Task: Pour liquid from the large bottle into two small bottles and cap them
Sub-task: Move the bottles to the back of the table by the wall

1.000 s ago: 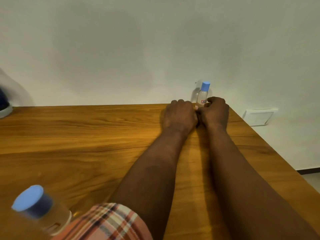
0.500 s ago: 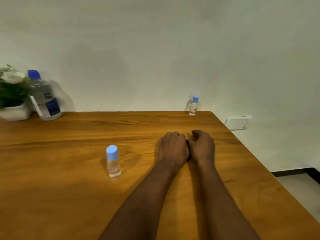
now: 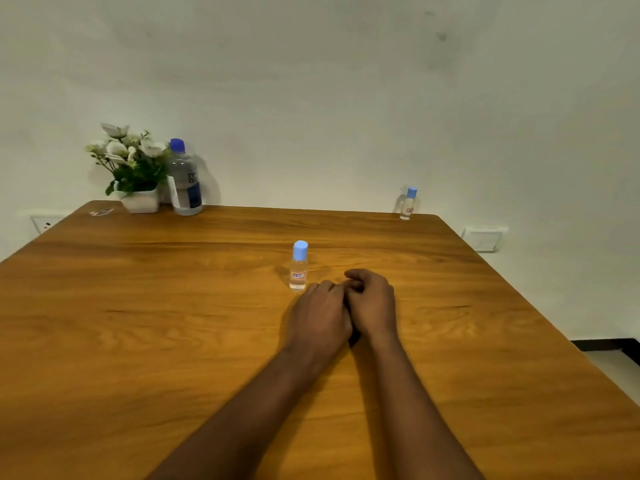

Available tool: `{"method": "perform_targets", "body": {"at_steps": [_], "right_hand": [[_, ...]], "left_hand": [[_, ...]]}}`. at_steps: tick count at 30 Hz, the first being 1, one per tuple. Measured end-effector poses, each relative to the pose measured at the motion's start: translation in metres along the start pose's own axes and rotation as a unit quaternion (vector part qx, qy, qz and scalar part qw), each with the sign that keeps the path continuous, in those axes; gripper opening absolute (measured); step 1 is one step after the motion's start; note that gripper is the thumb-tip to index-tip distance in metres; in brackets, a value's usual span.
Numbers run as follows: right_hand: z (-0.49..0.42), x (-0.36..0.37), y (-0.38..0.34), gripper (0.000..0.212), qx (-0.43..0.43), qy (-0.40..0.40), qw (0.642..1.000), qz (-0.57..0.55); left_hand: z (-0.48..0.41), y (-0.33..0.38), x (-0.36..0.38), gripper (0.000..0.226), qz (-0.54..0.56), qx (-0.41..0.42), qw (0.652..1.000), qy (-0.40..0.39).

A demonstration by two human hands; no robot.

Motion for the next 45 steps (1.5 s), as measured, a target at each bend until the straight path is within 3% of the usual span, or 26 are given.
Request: {"method": "perform_targets", "body": {"at_steps": [4,11,13,17,23,31,37,45], "right_hand": [[0.015,0.025,-0.023,0.042,-0.003,-0.037,0.999,-0.028],[0.021,0.05,-0.041,0.06,0.002,-0.03,1.0,-0.003],[0.021,0.051,-0.044,0.056,-0.002,-0.022,1.0,0.01],[0.017,0.054,-0.05,0.019,-0.027,0.001,0.998,0.049],[0.017,0.048,-0.043,0.01,-0.028,0.002,0.999,0.023],[0.0,-0.019,0.018,0.033,0.023,0.076,0.997,0.012],[-0.033,-0.052,0.051,0.032,0.058,0.131,0.99,0.017],[-0.106,-0.05,0.067,0.027,0.08,0.154,0.983,0.053]], "left_hand": [[0.021,-0.031,-0.026,0.019,-0.021,-0.059,0.998,0.028],[0.032,-0.059,-0.048,0.021,-0.037,-0.113,0.991,0.055],[0.032,-0.058,-0.048,0.022,-0.04,-0.111,0.991,0.061],[0.028,-0.057,-0.045,0.023,-0.043,-0.106,0.991,0.063],[0.022,-0.058,-0.041,0.023,-0.038,-0.101,0.993,0.057],[-0.008,-0.013,0.003,0.022,-0.025,-0.065,0.997,0.025],[-0.049,0.03,0.053,0.025,-0.032,-0.032,0.999,-0.012],[-0.11,0.016,0.081,0.025,-0.068,-0.039,0.997,-0.027]]}}
Point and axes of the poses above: each hand's wrist, its own z-axis away from the middle knuckle, its own x-axis out of the palm, y = z × x, the point moved 7 cm from there along -z, towards the middle knuckle, and after that the axes turned 4 degrees about z, right-handed, at the moved point
